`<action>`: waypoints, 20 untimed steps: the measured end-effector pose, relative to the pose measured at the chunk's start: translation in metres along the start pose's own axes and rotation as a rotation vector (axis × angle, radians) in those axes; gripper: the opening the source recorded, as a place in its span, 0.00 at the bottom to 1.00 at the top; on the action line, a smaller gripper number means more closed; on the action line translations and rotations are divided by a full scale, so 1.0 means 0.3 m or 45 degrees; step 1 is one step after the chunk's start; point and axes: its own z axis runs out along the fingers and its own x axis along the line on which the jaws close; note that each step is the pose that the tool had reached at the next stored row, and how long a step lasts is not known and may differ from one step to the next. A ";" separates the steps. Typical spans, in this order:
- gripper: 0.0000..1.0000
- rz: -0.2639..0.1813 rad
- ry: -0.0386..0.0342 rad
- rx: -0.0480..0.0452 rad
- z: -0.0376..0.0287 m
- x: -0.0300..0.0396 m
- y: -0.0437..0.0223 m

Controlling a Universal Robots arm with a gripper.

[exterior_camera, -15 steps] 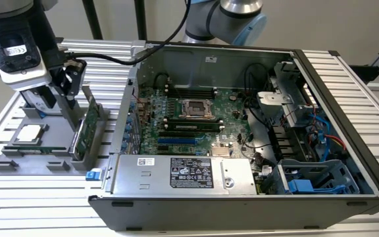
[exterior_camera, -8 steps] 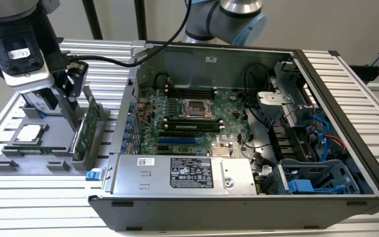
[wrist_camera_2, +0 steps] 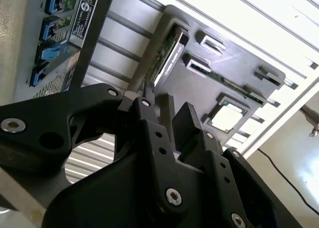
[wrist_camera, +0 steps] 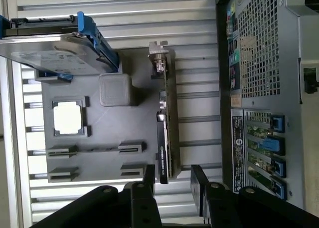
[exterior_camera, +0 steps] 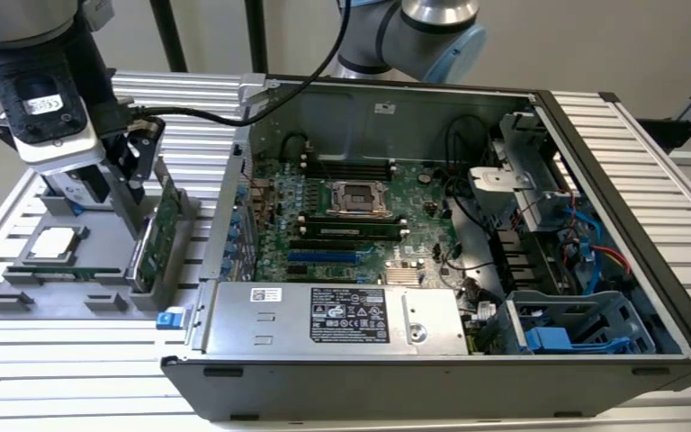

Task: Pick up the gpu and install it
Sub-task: 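Pick up the gpu and move the gpu toward the slot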

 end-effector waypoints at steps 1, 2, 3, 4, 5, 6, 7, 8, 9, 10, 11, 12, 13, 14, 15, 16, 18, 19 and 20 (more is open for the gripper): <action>1.00 0.000 0.0000 0.000 0.002 0.000 0.000; 1.00 0.000 -0.0002 0.000 0.003 0.000 0.001; 1.00 0.000 -0.0014 0.000 0.005 0.000 0.000; 1.00 0.000 -0.0025 0.000 0.007 0.000 0.000; 1.00 0.000 -0.0038 0.000 0.010 0.000 0.000; 1.00 0.000 -0.0052 -0.001 0.012 0.000 0.000; 1.00 0.000 -0.0057 -0.001 0.015 0.000 0.000; 1.00 0.000 -0.0058 -0.001 0.019 0.000 0.000; 1.00 0.000 -0.0057 -0.001 0.022 0.000 0.000; 1.00 0.000 -0.0057 -0.001 0.026 0.000 0.001; 1.00 0.000 -0.0058 -0.001 0.029 0.000 0.001; 1.00 0.000 -0.0057 -0.001 0.033 0.001 0.001; 1.00 0.000 -0.0057 -0.001 0.036 0.001 0.001; 1.00 0.000 -0.0058 -0.001 0.040 0.001 0.002; 1.00 0.000 -0.0058 -0.001 0.044 0.001 0.002; 1.00 0.000 -0.0059 -0.001 0.048 0.002 0.002; 1.00 0.000 -0.0058 -0.001 0.055 0.003 0.002; 1.00 0.000 -0.0058 -0.001 0.058 0.004 0.002; 1.00 0.001 -0.0057 -0.001 0.061 0.006 0.002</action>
